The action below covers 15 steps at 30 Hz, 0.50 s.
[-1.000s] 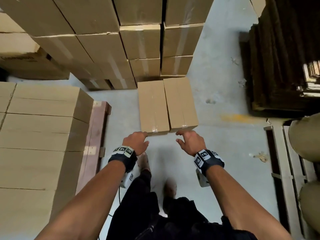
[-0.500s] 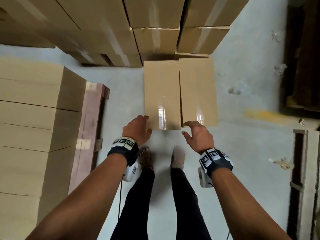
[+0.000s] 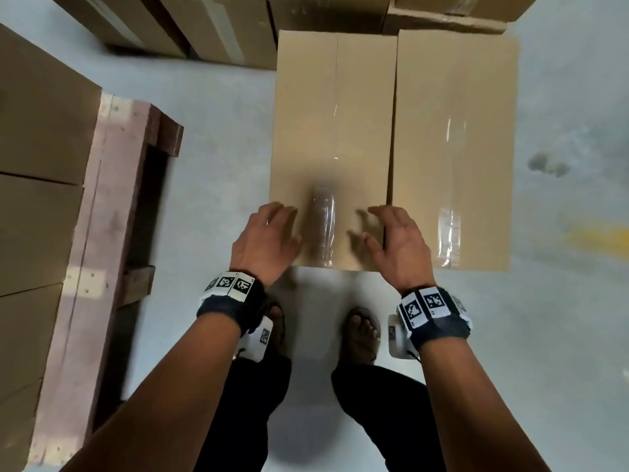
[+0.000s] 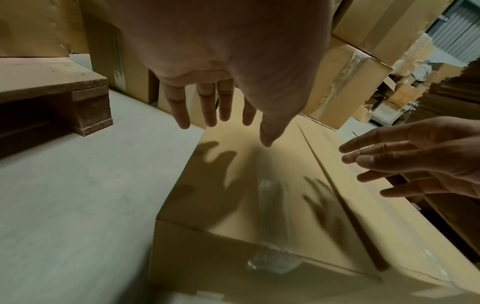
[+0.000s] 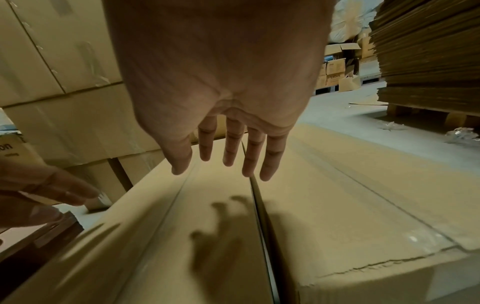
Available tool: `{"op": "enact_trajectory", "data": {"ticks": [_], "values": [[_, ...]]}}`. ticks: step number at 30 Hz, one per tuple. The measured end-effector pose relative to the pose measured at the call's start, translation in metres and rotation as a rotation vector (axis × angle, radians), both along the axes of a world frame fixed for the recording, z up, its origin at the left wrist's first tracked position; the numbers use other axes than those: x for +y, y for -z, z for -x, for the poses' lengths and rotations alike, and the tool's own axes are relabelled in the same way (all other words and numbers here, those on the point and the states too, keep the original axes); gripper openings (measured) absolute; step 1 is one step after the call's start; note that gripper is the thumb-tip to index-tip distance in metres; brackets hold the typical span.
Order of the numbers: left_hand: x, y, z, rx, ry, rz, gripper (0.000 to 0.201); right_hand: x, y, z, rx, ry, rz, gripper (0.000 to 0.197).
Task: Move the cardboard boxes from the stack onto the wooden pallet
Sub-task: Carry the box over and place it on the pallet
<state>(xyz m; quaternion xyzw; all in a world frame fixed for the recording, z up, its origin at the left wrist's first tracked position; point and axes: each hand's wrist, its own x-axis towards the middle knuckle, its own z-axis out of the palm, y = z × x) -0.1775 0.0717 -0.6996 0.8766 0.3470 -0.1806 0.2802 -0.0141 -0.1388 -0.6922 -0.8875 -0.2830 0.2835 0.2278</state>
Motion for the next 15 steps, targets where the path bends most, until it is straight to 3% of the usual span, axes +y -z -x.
{"op": "enact_trajectory", "data": {"ticks": [8, 15], "values": [[0.051, 0.062, -0.048, -0.227, 0.038, -0.049, 0.074, 0.058, 0.055, -0.065, -0.063, -0.148, 0.113, 0.077], [0.087, 0.107, -0.096, -0.238, 0.160, -0.140, 0.076, 0.103, 0.084, -0.105, -0.217, -0.266, 0.104, 0.080]]}}
